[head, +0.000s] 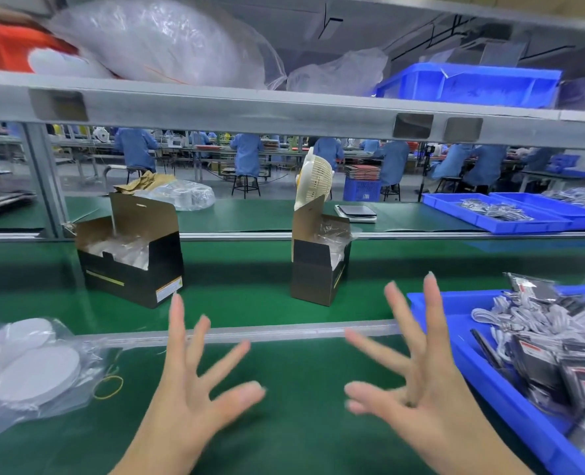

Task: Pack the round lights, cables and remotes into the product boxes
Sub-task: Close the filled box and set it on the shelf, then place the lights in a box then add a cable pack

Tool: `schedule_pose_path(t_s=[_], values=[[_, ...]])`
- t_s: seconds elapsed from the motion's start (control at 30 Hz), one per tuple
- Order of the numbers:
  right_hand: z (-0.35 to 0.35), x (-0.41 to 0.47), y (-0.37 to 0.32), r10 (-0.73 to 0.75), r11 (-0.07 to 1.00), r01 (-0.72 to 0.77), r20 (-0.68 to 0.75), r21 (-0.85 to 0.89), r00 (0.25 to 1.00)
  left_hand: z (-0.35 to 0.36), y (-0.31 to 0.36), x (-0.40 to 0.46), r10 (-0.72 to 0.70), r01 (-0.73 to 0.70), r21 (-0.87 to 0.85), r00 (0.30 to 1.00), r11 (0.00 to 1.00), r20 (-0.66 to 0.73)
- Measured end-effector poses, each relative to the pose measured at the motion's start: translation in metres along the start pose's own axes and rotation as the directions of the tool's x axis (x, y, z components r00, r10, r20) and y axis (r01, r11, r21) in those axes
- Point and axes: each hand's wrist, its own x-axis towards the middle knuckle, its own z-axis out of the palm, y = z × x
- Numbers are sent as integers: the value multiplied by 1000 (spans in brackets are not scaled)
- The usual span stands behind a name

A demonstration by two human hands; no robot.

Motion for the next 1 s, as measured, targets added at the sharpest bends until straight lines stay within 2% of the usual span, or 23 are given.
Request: schedule_pose_path(t_s=[0.07,0.1,0.13,0.2,0.23,0.27,0.3,0.33,0.4,0.47,0.5,0.57,0.6,0.63,0.67,0.7,0.73,0.77,0.83,0.87,0.93,0.97,1.0], values=[[-6,-3,-5,278,905,-281,55,320,959,-11,12,1,-375,351,-341,927,872,-4],[-6,-2,-5,353,842,-379,138,384,925,-13,19,-3,-436,444,-447,891,776,128],[-4,-1,-7,390,811,-442,209,383,897,-10,22,-10,-461,516,-475,855,713,236],[-3,0,-8,423,864,-478,287,157,860,1,18,-9,-566,629,-228,773,743,285],[-4,3,-7,404,910,-415,291,-29,867,3,15,-5,-573,572,74,791,817,214],[-5,3,-6,323,935,-258,289,-242,901,5,12,-2,-477,362,423,854,831,206],[-6,2,-5,189,870,-25,286,-493,939,4,8,-3,-340,31,737,900,675,273],[-9,3,-3,-7,662,220,288,-717,958,2,4,-1,-127,-293,879,924,376,362],[-10,4,-4,-297,235,494,422,-837,856,-2,1,2,156,-612,790,779,-23,608],[-9,5,-4,-345,84,554,497,-828,796,-4,-1,2,258,-727,648,596,-228,760],[-11,5,-5,-364,71,550,492,-832,791,-11,-3,0,261,-725,634,578,-271,773],[-15,3,-7,-431,161,524,418,-837,800,-6,4,3,335,-694,689,611,-210,717],[-13,2,-9,-452,312,505,342,-805,824,-2,10,3,397,-665,746,694,34,600],[-9,2,-10,-444,545,461,225,-700,867,6,18,4,436,-585,718,796,377,420],[-3,2,-12,-405,792,387,68,-471,912,13,22,4,448,-501,577,860,645,246],[0,3,-13,-305,950,294,-113,-108,946,17,23,4,478,-491,406,867,771,141],[1,5,-13,-127,926,204,-245,318,961,16,20,4,451,-446,214,892,869,24],[1,9,-15,83,738,136,-289,661,954,14,20,3,332,-334,-28,941,942,-70],[0,9,-16,418,417,-87,-106,905,902,5,26,5,-165,106,-561,985,821,-56],[0,8,-17,515,306,-228,40,924,856,4,29,7,-364,316,-620,930,719,51],[3,4,-17,558,206,-476,297,855,775,9,35,-6,-540,585,-447,807,676,239],[5,3,-20,584,280,-605,368,745,723,13,37,-10,-612,667,-234,744,708,269],[5,5,-24,618,479,-696,357,535,700,17,38,-9,-670,689,12,701,725,243]])
